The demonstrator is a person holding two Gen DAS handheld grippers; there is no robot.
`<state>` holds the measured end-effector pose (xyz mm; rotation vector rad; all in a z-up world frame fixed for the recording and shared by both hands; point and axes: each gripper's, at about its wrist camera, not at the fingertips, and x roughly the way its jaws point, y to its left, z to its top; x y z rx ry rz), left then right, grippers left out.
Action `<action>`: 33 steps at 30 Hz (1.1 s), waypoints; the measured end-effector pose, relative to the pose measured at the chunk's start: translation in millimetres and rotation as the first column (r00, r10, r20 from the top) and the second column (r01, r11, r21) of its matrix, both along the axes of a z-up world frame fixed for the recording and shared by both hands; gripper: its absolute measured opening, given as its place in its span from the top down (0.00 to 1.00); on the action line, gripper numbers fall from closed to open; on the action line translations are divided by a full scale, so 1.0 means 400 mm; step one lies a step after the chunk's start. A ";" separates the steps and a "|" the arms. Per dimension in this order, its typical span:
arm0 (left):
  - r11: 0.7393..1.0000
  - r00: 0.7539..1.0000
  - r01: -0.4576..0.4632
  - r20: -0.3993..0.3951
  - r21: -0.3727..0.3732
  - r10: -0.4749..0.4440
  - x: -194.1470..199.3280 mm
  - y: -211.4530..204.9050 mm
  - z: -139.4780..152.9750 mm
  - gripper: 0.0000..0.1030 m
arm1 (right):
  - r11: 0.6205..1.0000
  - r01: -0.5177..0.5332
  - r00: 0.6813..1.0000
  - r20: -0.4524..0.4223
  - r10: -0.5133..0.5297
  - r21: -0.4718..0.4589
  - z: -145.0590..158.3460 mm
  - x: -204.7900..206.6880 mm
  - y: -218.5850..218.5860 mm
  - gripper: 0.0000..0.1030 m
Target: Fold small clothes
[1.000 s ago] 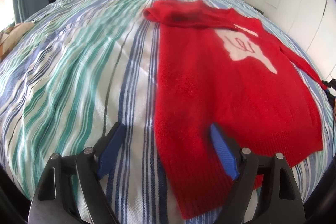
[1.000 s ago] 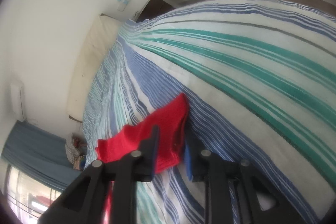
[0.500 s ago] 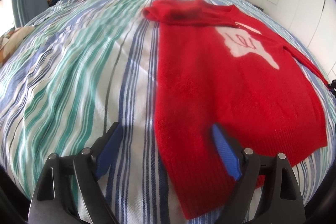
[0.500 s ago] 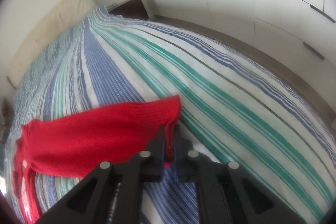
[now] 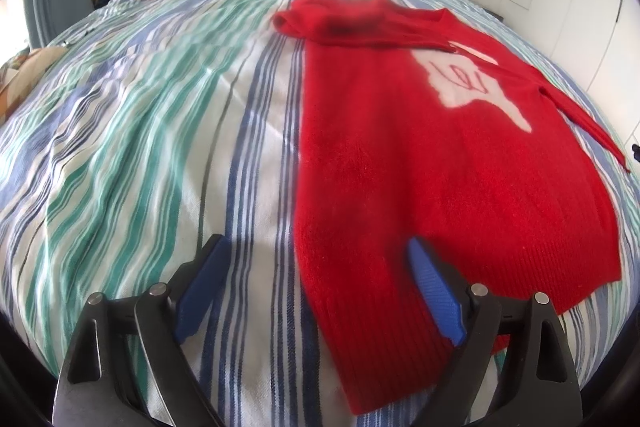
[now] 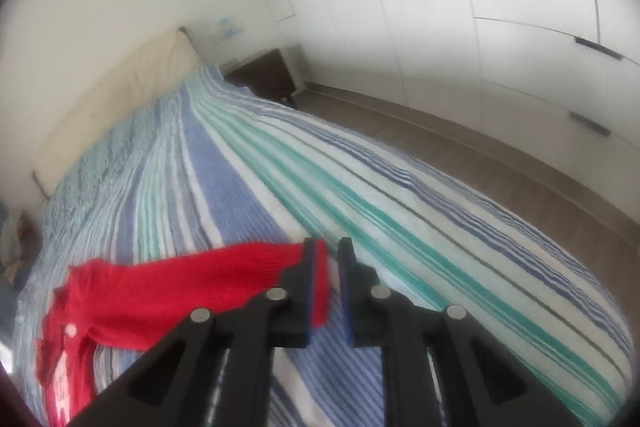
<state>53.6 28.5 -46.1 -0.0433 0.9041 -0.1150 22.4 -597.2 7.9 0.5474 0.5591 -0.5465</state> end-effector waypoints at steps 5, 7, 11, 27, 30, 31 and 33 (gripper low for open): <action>1.000 0.999 0.019 -0.033 -0.015 -0.020 -0.023 0.015 0.042 0.11 | 0.985 -0.083 0.981 -0.160 0.108 0.154 -0.104 0.086 0.032 0.80; 0.999 0.999 0.032 -0.014 -0.032 -0.033 -0.038 0.030 0.088 0.11 | 0.980 -0.024 0.991 -0.125 0.049 0.196 -0.115 0.064 0.014 0.84; 0.996 0.992 0.091 0.088 -0.024 -0.088 -0.007 0.040 0.244 0.10 | 0.999 0.032 0.994 -0.101 -0.035 -0.026 -0.006 0.020 0.043 0.78; 0.663 0.819 0.527 -0.110 0.532 -0.563 0.488 -0.441 0.138 0.07 | 0.834 -0.521 0.850 -0.021 0.527 -0.178 0.049 -0.011 0.594 0.61; 0.642 0.818 0.532 -0.140 0.552 -0.558 0.527 -0.469 0.094 0.23 | 0.796 -0.562 0.824 -0.067 0.563 -0.222 0.027 -0.005 0.624 0.61; 0.645 0.823 0.528 -0.147 0.552 -0.548 0.543 -0.472 0.080 0.25 | 0.794 -0.569 0.820 -0.068 0.569 -0.212 0.021 -0.003 0.625 0.61; 0.672 0.841 0.509 -0.144 0.539 -0.522 0.570 -0.470 0.060 0.36 | 0.795 -0.579 0.813 -0.053 0.580 -0.179 0.013 0.002 0.622 0.61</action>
